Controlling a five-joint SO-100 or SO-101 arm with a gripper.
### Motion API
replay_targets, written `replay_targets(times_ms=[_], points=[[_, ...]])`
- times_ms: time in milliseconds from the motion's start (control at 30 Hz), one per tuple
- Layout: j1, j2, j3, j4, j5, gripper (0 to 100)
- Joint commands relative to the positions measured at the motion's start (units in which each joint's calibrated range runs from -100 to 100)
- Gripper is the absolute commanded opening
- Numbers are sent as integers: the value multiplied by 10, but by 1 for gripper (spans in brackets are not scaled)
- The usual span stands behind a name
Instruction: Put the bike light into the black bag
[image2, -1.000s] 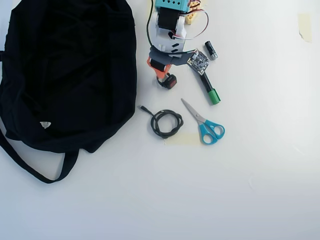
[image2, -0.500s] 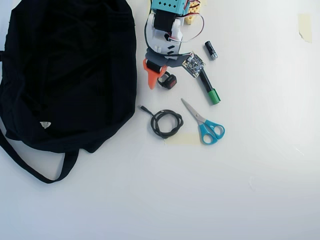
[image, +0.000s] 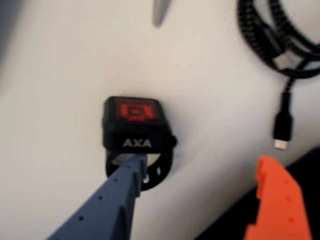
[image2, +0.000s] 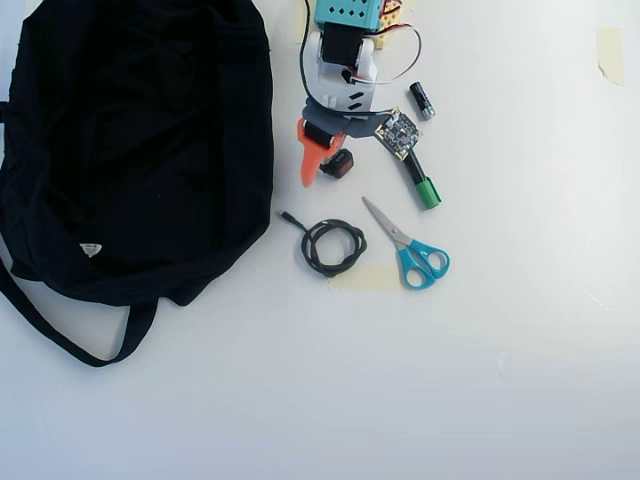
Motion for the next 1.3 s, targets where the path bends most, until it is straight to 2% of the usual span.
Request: replay_targets(times_ms=[0,800,1267], points=[[-8,-3,9,5,-4,28],[-11,1,22,0,4,28],[-10,64,12,-26,4,27]])
